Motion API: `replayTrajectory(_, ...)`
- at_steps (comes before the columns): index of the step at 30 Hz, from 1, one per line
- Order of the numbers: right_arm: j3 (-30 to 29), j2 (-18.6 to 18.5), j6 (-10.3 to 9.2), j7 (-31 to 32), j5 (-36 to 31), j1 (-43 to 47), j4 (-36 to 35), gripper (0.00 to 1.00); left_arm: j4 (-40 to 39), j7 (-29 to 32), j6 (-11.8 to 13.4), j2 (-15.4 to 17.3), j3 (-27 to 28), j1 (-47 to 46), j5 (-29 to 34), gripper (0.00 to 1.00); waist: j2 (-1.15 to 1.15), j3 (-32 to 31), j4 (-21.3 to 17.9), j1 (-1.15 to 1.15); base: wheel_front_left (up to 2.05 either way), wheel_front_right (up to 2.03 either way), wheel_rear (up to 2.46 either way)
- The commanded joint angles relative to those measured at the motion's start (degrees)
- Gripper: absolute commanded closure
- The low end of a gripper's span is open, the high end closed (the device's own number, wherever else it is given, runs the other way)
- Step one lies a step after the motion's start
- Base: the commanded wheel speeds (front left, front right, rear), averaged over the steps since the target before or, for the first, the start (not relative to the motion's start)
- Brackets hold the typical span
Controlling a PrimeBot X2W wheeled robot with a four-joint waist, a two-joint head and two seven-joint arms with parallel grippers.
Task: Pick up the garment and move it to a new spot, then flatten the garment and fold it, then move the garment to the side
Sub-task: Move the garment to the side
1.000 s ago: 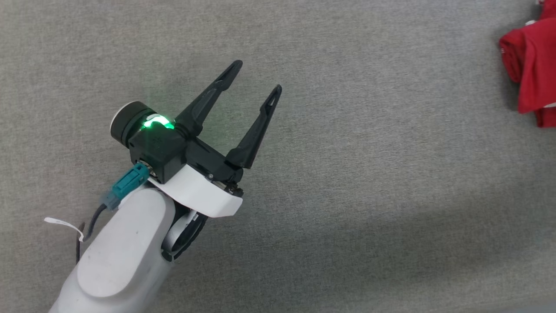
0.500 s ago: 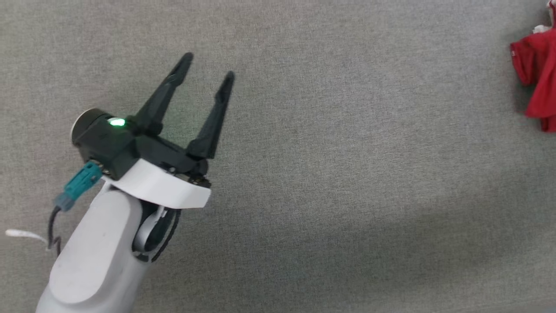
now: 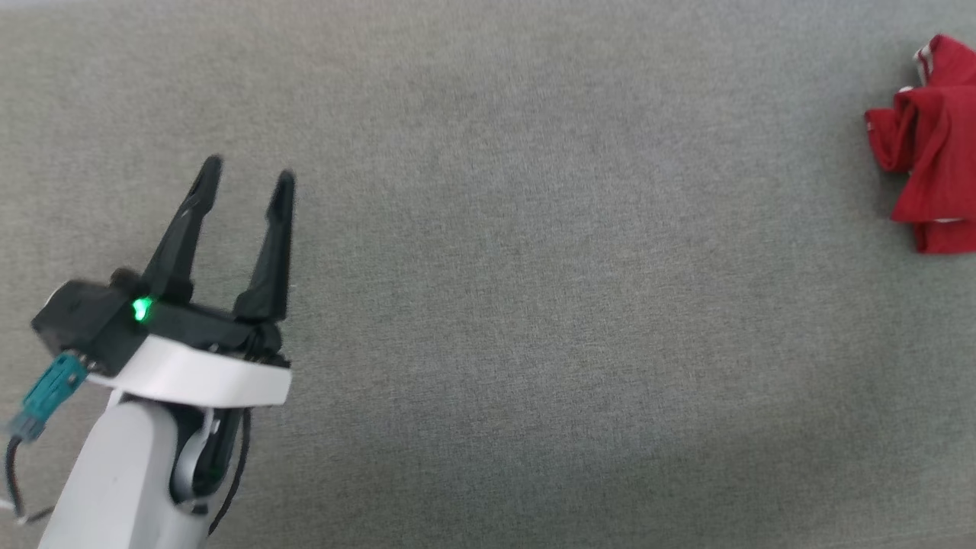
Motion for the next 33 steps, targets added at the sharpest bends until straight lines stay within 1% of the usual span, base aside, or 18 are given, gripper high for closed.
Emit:
replayTrajectory(1,0.51,0.34,-0.27,-0.80,0.07,0.93,-0.63,0.00,-0.19,-0.28,-0.10,0.18,0.59,1.06,0.29,0.00,0.00,-1.27,0.24,0.00,0.00,0.00,0.00)
replayTrajectory(8,4.51,1.53,-0.27,-5.81,3.06,6.42,-6.98,0.00,-0.93,-0.29,-0.10,-1.12,5.29,6.62,1.64,0.00,0.00,-5.42,1.31,0.00,0.00,0.00,0.00)
replayTrajectory(13,5.33,3.11,-0.27,-9.70,4.39,11.47,-11.38,0.00,-1.22,-0.29,-0.10,-2.22,7.52,9.77,2.84,0.00,0.00,-8.31,2.27,0.00,0.00,0.00,0.00)
replayTrajectory(15,5.73,4.04,-0.27,-11.07,3.87,13.88,-13.14,0.00,-1.23,-0.29,-0.10,-2.76,8.18,11.02,3.54,0.00,0.00,-9.46,2.65,0.00,0.00,0.00,0.00)
replayTrajectory(23,1.69,8.11,-0.27,-14.01,0.83,24.78,-20.77,0.00,-1.56,-0.29,-0.10,-4.42,10.84,15.90,5.65,0.00,0.00,-13.74,4.29,0.00,0.00,0.00,0.00)
replayTrajectory(33,-7.41,14.09,-0.28,-14.91,-4.64,39.59,-31.45,0.00,-2.12,-0.29,-0.10,-6.52,14.48,22.83,7.32,0.00,0.00,-18.93,5.91,0.00,0.00,0.00,0.00)
